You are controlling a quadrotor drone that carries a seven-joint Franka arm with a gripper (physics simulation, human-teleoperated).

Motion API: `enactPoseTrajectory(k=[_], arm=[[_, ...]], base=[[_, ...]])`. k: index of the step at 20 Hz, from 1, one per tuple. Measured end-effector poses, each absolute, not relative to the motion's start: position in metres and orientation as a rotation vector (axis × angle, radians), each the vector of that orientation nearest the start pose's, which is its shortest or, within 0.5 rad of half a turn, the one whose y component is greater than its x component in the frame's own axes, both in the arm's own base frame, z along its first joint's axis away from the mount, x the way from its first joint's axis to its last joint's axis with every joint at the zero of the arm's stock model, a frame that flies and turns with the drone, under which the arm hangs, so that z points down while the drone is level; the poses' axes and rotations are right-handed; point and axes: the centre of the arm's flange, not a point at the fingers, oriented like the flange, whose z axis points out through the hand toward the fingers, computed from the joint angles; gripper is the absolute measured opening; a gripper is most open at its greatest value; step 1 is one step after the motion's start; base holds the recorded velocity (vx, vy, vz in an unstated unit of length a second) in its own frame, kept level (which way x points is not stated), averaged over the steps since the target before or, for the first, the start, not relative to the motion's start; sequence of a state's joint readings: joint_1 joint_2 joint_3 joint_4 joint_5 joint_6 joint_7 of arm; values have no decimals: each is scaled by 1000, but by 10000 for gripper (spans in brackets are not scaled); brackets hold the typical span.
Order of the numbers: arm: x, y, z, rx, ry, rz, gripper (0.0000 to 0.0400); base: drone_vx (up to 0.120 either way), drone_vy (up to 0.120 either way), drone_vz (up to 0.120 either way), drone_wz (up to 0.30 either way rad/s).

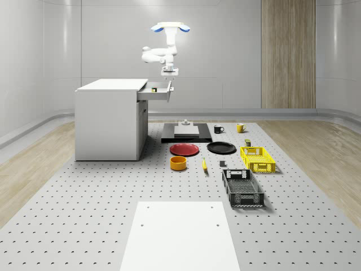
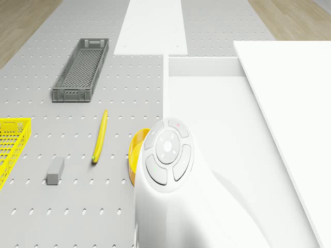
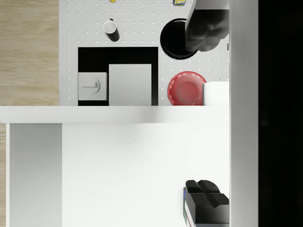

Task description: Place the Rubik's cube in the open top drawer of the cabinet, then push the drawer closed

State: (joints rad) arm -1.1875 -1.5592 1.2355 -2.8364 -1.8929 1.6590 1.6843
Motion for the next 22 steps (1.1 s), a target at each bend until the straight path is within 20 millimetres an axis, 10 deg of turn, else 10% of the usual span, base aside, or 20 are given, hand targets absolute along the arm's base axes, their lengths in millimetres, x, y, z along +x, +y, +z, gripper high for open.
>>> enactPoseTrajectory(k=[11, 22], arm=[[304, -52, 593, -1119, 428, 765, 400], [306, -92, 626, -1432, 585, 636, 400]], base=[[0, 120, -25, 0], [0, 4, -58, 0]])
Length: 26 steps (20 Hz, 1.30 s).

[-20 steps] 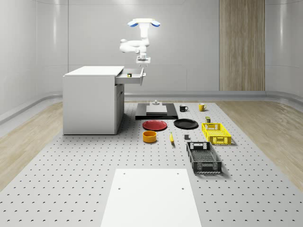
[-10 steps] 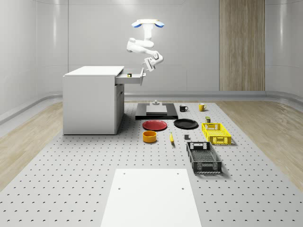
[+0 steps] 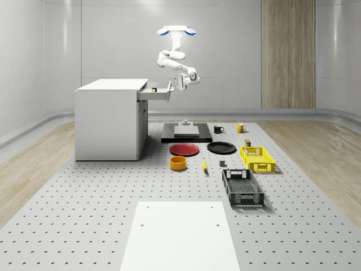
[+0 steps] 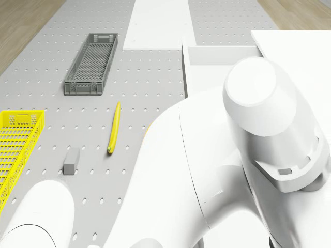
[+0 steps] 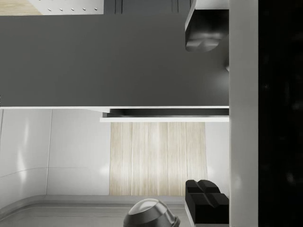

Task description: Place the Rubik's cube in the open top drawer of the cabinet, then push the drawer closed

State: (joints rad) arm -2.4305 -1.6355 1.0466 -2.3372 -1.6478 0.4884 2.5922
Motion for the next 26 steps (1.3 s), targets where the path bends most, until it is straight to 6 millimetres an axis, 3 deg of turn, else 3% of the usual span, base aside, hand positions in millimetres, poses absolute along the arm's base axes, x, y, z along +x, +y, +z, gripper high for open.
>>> enactPoseTrajectory(k=[7, 8, 9, 11, 15, 20, 26], arm=[[306, -95, 629, -1468, 604, 619, 400], [306, -95, 630, -1470, 605, 618, 377], [306, -96, 630, -1472, 606, 617, 317], [306, -96, 630, -1475, 608, 616, 233], [306, -96, 631, -1479, 609, 614, 152], [306, -96, 631, -1481, 610, 613, 119], [306, -81, 631, -1482, 611, 613, 108]], base=[[0, 0, -109, 0], [0, 0, -80, 0], [0, 0, 0, 0], [-60, -20, 0, 0], [-60, -10, 0, 0], [0, -120, 0, 0], [0, 0, 0, 0]])
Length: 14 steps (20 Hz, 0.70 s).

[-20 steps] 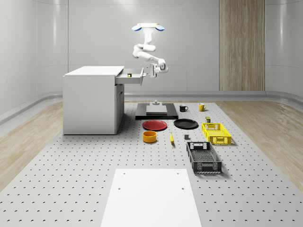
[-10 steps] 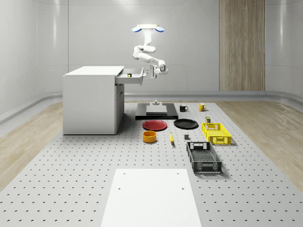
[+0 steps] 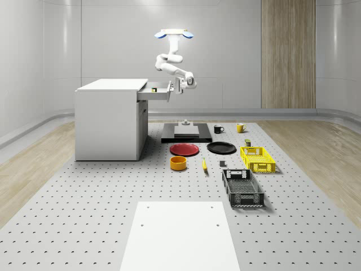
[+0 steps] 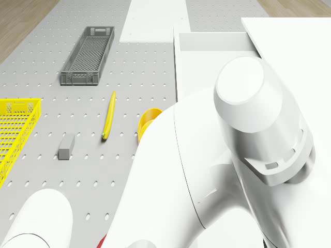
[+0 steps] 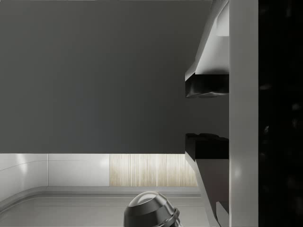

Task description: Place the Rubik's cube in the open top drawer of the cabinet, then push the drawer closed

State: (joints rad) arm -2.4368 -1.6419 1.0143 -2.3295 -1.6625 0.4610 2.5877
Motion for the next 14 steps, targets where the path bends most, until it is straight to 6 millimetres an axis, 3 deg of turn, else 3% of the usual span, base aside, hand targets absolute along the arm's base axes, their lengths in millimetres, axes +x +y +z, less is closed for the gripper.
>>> enactPoseTrajectory(k=[5, 7, 14], arm=[[306, -59, 631, -1482, 613, 614, 107], [326, -41, 628, -1487, 578, 576, 97], [312, -8, 630, -1483, 602, 603, 104]], base=[[0, 0, 0, 0], [0, 0, 0, 0], [0, 0, 0, 0]])
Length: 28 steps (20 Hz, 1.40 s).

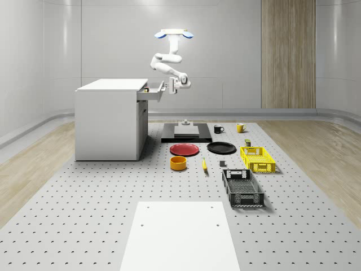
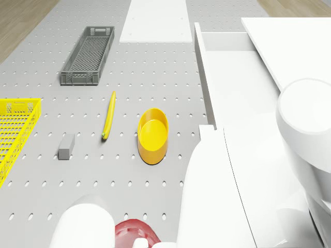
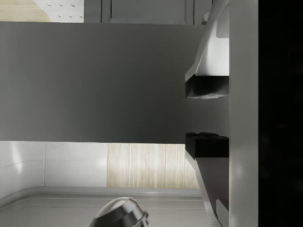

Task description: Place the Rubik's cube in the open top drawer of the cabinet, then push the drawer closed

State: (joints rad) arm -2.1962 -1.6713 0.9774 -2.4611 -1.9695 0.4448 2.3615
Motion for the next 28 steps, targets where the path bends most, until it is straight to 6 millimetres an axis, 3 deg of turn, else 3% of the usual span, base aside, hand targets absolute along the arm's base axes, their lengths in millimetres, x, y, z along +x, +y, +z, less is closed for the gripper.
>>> enactPoseTrajectory(k=[4, 12, 20, 28], arm=[[309, 13, 631, -1482, 607, 608, 104], [307, 36, 631, -1482, 611, 612, 105], [307, 41, 631, -1482, 612, 613, 105], [307, 42, 631, -1482, 612, 613, 105]], base=[[0, -10, 0, 0], [0, -110, 0, 0], [0, 110, 0, 0], [0, 0, 0, 0]])
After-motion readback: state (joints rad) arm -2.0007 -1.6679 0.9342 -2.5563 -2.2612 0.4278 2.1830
